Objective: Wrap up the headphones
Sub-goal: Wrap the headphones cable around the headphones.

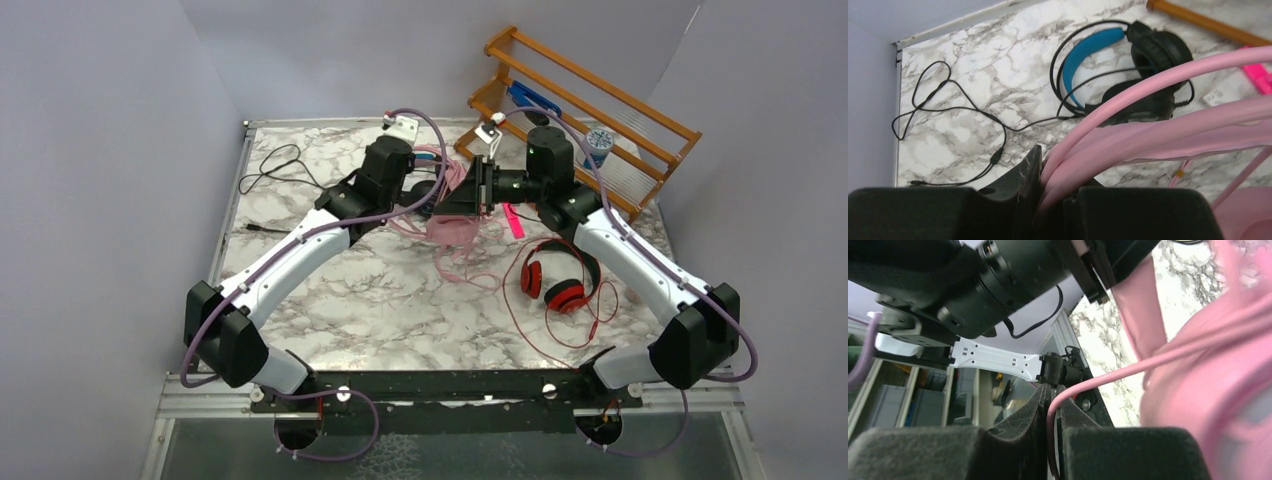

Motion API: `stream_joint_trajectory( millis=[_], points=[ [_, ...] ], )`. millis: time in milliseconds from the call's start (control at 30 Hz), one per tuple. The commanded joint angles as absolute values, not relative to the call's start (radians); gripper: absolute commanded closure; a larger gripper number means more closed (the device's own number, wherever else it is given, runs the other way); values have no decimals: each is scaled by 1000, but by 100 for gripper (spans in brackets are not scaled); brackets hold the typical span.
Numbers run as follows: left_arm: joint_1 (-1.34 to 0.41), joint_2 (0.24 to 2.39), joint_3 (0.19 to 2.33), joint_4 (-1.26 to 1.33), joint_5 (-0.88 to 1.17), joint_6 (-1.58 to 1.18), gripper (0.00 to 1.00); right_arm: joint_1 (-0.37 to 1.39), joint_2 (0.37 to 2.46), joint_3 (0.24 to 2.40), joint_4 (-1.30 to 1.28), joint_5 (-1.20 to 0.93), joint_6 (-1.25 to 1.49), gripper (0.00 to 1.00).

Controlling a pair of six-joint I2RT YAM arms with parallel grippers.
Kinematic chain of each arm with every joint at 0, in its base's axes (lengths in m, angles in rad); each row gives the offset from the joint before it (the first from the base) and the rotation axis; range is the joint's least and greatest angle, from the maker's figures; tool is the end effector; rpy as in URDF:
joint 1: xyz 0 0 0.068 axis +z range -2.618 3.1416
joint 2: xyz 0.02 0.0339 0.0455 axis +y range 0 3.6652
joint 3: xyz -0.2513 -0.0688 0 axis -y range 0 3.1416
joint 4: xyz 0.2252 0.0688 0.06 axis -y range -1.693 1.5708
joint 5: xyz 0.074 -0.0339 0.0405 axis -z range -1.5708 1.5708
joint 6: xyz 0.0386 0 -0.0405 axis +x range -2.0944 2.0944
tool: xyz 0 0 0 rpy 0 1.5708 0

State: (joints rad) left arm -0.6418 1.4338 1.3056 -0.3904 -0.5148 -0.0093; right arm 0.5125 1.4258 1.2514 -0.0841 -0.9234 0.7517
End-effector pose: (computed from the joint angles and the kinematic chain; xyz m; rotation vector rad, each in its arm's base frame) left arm 0.2598 -0.1704 0.3398 0.3308 1.9919 0.1271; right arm 0.2550 0.1788 0.3573 -0.5089 2.0247 1.6695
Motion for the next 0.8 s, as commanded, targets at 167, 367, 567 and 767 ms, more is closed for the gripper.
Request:
stream_joint_trajectory(
  millis=[167, 367, 567, 767],
  points=[
    [-632, 1497, 1561, -334, -556, -283, 100, 658, 1342, 1145, 22, -712, 566, 74],
    [-631, 1515, 1736, -393, -454, -317, 100, 658, 1355, 1122, -51, -646, 442, 55],
    [-630, 1472, 1834, -489, -389, -377, 100, 658, 1313, 1032, 66, -671, 351, 28],
    [-627, 1496, 1997, -596, -369, -377, 100, 658, 1184, 806, 301, -613, 289, 16]
  ],
)
